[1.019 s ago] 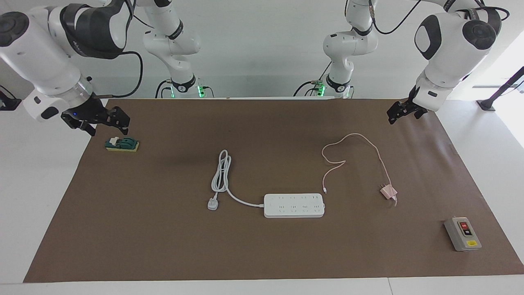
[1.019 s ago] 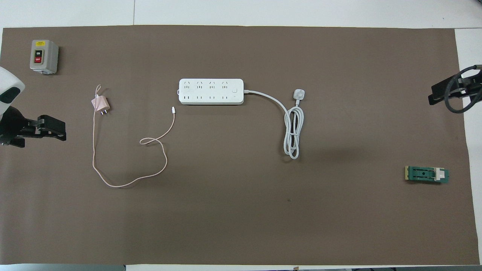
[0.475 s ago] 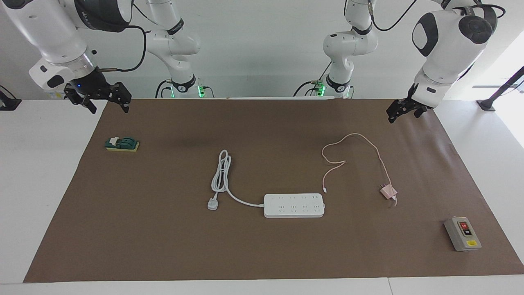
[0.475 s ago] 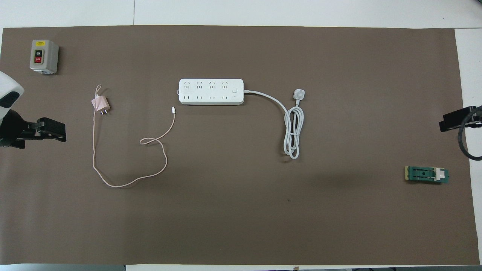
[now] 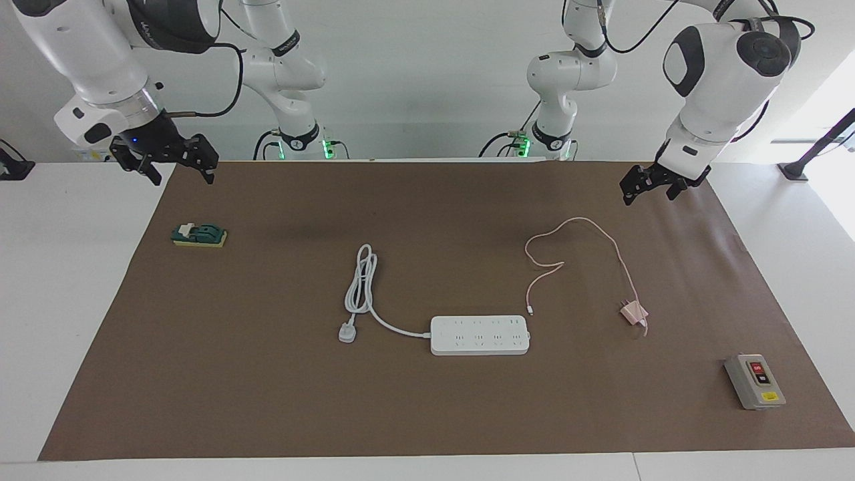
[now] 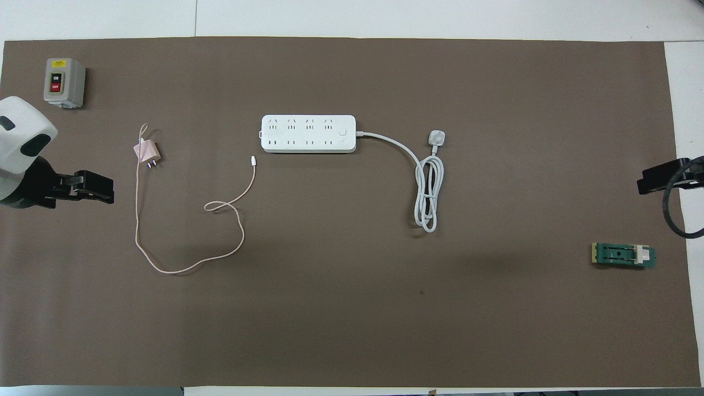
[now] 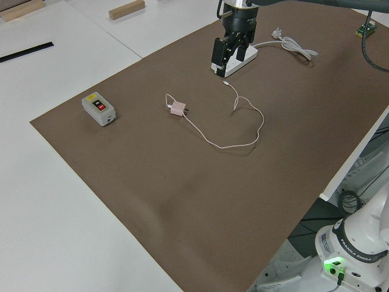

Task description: Unplug charger and place it aside

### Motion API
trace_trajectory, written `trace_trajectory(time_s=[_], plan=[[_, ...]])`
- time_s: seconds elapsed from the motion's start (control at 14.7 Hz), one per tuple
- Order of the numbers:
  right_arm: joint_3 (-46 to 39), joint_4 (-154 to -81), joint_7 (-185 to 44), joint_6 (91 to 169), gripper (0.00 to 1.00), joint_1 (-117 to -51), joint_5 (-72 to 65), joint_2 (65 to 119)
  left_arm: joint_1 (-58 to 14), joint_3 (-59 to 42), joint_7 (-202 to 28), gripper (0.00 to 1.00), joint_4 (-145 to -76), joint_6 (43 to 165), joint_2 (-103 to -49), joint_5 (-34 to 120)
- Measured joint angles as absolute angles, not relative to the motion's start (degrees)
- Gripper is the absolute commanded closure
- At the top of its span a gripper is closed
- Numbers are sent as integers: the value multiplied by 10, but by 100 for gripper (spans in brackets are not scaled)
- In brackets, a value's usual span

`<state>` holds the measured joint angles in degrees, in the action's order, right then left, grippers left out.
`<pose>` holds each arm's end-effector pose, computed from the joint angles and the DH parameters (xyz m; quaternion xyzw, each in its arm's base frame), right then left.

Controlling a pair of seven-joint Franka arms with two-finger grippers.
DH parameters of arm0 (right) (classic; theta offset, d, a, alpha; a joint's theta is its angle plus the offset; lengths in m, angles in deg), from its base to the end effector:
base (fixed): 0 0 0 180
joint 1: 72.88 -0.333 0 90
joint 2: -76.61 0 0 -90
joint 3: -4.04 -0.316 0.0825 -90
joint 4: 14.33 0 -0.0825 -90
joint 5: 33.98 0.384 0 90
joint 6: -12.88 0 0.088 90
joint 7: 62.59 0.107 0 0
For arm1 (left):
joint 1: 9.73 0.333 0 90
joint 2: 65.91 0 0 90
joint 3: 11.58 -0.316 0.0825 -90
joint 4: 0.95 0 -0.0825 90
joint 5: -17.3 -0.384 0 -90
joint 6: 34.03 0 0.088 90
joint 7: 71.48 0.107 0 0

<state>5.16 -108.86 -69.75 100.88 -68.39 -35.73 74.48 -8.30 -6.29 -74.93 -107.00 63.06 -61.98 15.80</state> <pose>0.5344 -0.0561 0.6048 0.9991 0.0136 -0.0398 0.0105 0.5306 -0.0345 0.5395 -0.9989 0.0055 0.0429 0.0188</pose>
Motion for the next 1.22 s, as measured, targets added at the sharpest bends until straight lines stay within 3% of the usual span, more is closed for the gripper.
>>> trace_trajectory(time_s=[1.22], plan=[[48,-1089,-697,1009,0,-682,-357,744,-92,-65,-717,0,-1070,629,-629,167]])
